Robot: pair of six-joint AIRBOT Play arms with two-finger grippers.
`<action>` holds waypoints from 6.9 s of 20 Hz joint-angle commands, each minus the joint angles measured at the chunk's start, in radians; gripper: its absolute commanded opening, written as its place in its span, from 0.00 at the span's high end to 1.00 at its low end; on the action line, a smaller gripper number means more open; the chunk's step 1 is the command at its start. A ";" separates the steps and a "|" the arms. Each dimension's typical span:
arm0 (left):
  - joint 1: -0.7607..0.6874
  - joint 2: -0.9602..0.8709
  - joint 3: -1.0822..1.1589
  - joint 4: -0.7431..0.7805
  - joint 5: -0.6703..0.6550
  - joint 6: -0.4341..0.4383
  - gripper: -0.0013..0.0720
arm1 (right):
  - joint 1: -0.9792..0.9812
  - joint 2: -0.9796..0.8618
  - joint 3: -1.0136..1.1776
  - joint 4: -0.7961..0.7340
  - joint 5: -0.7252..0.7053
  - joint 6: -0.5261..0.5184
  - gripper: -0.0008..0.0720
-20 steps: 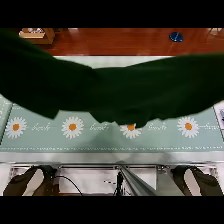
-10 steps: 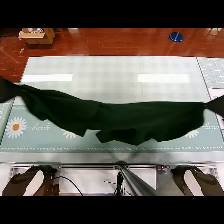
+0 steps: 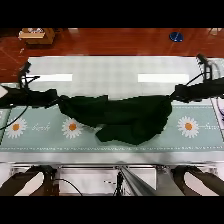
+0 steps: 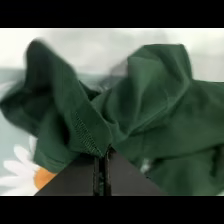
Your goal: Fold the shirts.
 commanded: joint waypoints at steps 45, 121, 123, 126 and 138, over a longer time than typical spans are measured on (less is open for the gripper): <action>-0.030 0.618 0.237 0.117 -0.634 -0.307 0.95 | 0.172 0.428 0.247 -0.290 0.565 0.232 0.96; -0.027 0.026 0.343 -0.035 0.225 0.030 0.95 | -0.119 0.288 0.072 0.287 -0.254 -0.212 0.96; -0.027 0.076 0.433 -0.028 0.226 0.030 0.95 | -0.119 0.315 0.160 0.327 -0.251 -0.172 0.96; -0.027 0.137 0.555 0.011 0.225 0.064 0.95 | -0.119 0.318 0.312 0.344 -0.246 -0.092 0.96; -0.028 0.304 0.595 0.025 -0.239 -0.090 0.95 | -0.119 0.318 0.529 0.252 0.069 0.080 0.96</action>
